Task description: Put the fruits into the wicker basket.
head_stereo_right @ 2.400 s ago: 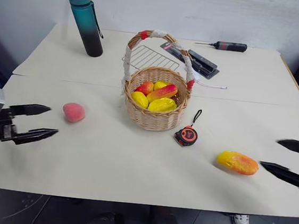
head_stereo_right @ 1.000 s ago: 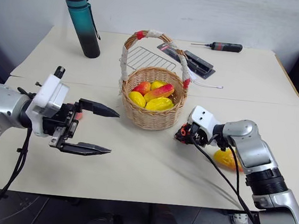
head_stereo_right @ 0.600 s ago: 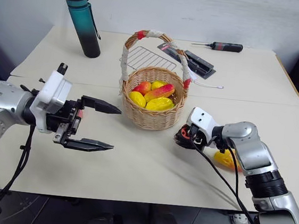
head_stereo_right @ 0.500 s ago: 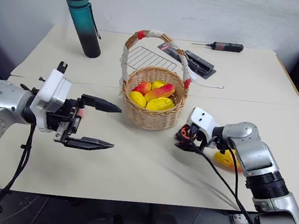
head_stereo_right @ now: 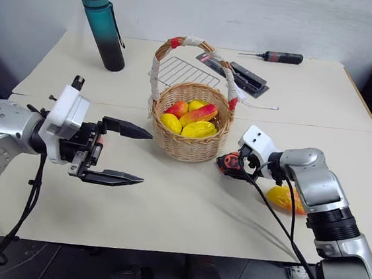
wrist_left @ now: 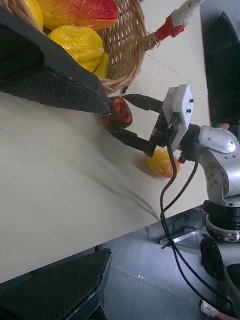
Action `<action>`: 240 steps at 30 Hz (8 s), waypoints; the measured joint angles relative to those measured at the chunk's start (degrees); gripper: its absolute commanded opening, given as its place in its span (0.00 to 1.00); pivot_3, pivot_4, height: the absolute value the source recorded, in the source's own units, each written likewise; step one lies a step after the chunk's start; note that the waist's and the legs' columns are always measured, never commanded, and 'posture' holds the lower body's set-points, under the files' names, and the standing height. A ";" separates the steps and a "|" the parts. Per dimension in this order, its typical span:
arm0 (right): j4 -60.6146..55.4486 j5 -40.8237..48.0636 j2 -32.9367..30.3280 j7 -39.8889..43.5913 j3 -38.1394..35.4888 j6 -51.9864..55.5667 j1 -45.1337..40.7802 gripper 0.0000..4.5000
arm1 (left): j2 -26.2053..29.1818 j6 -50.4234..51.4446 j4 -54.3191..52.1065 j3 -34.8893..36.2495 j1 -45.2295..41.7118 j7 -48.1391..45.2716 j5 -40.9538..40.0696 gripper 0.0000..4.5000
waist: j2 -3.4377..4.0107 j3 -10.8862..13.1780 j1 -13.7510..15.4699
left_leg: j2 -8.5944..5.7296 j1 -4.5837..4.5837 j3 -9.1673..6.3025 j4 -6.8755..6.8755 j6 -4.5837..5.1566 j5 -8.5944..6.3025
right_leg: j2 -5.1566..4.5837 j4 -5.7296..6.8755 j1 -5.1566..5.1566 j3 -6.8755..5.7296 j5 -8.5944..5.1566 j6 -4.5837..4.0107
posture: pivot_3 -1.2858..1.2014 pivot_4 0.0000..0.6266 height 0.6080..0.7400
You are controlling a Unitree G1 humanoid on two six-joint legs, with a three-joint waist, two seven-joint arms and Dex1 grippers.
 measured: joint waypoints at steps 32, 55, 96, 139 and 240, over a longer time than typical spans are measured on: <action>-5.20 13.87 14.11 -16.29 -13.70 32.65 0.00 0.99 | -0.07 -1.54 0.37 0.01 -0.44 -0.94 2.20 1.00 | -0.03 0.02 -1.54 | -0.02 0.03 -0.05 -0.63 -0.17 0.08 | 0.02 -0.23 -0.09 -0.01 -0.06 -0.02 | 0.52 0.24 1.00; -10.87 9.57 8.52 -17.51 -0.78 21.07 2.53 0.77 | -0.63 -2.31 1.36 0.17 -0.10 -1.02 2.34 1.00 | -0.05 0.01 -1.35 | -0.01 -0.75 -0.11 -0.57 -0.23 0.11 | 0.01 -0.26 -0.83 -0.16 -0.07 0.02 | 0.52 0.24 1.00; 2.72 18.93 -23.50 1.95 -37.55 2.54 15.52 0.99 | -2.60 2.64 -0.05 5.89 1.01 4.99 -2.82 1.00 | 0.35 0.30 -1.96 | -0.48 -0.55 -1.30 -0.78 -0.49 0.76 | 0.35 -0.08 -0.37 0.28 0.07 0.31 | 0.52 0.24 1.00; -28.20 38.76 -7.19 -0.36 -14.61 5.92 1.47 1.00 | -9.14 -8.14 39.17 6.14 5.59 24.49 26.52 0.73 | -0.11 0.43 1.66 | -0.71 -1.10 -1.42 -0.21 0.09 0.15 | -0.33 0.02 -0.97 -0.29 0.09 0.11 | 0.52 0.24 1.00; -7.89 9.26 11.40 -18.91 1.43 0.77 -10.47 0.70 | -1.35 3.71 6.21 2.24 -9.32 -4.33 -0.01 1.00 | -0.06 0.52 2.19 | -0.91 -2.02 -2.67 0.26 -0.04 0.58 | -0.36 0.14 -1.13 -0.99 0.24 -0.05 | 0.52 0.24 1.00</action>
